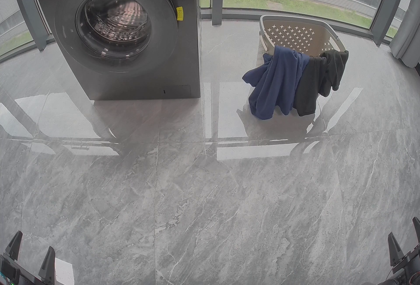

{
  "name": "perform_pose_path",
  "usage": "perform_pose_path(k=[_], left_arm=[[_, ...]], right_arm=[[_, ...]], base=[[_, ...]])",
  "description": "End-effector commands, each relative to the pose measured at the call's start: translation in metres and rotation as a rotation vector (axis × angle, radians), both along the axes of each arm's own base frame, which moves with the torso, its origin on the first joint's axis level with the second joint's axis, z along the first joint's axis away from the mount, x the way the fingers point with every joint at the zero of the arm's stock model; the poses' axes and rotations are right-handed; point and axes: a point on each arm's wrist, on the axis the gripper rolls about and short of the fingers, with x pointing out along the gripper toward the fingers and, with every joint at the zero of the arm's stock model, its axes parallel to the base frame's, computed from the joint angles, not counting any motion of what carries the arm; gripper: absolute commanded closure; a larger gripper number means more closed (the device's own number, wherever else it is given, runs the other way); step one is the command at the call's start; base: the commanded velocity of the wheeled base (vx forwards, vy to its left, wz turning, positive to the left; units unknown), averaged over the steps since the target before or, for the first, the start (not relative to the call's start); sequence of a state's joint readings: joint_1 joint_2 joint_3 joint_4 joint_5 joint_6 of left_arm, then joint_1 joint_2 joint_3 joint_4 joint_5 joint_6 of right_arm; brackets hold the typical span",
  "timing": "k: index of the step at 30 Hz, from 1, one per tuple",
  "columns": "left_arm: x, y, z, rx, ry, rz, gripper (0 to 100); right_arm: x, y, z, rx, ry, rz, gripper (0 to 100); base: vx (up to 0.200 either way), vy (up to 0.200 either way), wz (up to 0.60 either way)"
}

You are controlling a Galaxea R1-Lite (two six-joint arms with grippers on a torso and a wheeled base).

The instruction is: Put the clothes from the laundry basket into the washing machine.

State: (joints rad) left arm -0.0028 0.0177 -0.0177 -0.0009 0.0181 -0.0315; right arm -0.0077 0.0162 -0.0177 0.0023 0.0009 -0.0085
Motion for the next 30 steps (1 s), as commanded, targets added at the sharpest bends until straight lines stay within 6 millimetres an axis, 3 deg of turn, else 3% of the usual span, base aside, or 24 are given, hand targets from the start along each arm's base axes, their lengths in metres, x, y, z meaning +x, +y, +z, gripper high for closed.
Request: perform_pose_path(k=[1,28,30], left_arm=[[0.0003,0.0000,-0.0047,-0.005,0.004,-0.002,0],[0.0004,0.0000,-0.0048,-0.007,0.007,-0.001,0],[0.0004,0.0000,-0.0048,-0.008,0.007,-0.001,0]], right_arm=[[0.0009,0.0000,-0.0045,0.001,0.011,-0.001,0],[0.0009,0.0000,-0.0046,0.009,0.013,-0.002,0],[0.0009,0.0000,-0.0046,0.009,0.013,-0.002,0]], base=[[0.000,0.000,0.00],[0.000,0.000,0.00],[0.200,0.000,0.00]])
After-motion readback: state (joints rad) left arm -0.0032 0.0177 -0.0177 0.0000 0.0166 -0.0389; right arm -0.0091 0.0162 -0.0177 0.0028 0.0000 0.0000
